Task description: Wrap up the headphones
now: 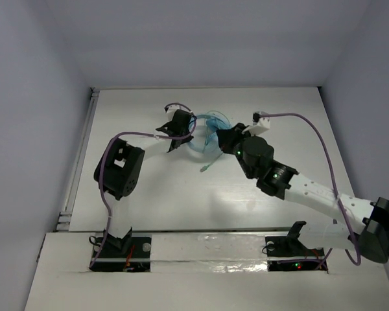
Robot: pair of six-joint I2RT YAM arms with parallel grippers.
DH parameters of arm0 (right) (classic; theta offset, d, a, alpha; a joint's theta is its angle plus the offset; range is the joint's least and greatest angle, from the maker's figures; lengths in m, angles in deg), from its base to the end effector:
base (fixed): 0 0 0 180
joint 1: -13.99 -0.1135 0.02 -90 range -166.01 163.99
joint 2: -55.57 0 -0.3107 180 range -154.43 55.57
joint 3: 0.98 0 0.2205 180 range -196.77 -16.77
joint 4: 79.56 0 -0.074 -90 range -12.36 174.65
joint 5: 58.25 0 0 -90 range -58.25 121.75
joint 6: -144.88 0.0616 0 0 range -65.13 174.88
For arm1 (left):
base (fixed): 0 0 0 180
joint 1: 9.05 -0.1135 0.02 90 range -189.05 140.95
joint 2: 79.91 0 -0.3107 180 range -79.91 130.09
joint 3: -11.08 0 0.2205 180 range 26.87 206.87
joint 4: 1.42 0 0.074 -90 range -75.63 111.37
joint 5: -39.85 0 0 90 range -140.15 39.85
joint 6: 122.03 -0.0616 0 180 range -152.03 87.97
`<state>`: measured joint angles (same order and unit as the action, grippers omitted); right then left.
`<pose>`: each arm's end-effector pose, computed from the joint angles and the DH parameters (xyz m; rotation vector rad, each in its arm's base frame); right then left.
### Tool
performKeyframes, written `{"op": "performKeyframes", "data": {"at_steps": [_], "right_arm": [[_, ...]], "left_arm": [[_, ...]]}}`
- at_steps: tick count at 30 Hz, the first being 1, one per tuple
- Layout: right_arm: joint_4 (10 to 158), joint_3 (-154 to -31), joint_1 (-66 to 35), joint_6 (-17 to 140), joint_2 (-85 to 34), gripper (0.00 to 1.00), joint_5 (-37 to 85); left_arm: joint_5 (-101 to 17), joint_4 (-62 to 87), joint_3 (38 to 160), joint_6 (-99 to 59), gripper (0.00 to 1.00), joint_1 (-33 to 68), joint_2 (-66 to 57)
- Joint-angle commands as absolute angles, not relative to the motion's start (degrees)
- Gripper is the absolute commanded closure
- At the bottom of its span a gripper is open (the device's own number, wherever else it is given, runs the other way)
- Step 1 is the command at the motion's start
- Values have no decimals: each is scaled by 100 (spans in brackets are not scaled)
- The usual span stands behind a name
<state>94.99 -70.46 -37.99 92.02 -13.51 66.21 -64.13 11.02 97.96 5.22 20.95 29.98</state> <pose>0.1838 0.1785 0.3943 0.2476 1.6705 0.6846 0.3864 -0.2059 0.2419 -0.2769 2.1794 -0.4021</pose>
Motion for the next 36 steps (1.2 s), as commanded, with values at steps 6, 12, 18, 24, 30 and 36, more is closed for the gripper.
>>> {"op": "performKeyframes", "data": {"at_steps": [6, 12, 18, 24, 30, 36], "right_arm": [[8896, -5914, -3778, 9451, -105, 55, 7526], [8527, -5667, -3778, 9329, 669, 23, 7631], [7956, -5878, -3778, 9126, 995, 2, 7763], [7613, -5966, -3778, 8828, 2066, 10, 8000], [7280, -6071, -3778, 8485, 3243, 96, 8176], [6787, -6634, -3778, 8476, 3720, 77, 7983]], "left_arm": [[-6676, 637, 10210, 453, 100, 2135, 3171], [-6799, 602, 10201, 251, 67, 2259, 3119], [-6984, 611, 10061, 154, 20, 2312, 2759], [-7388, 400, 9420, 5, 1, 2312, 1415], [-7372, 575, 8936, -171, 1, 2312, -412], [-6888, 1110, 8470, -558, 1, 2364, -2232]]}}
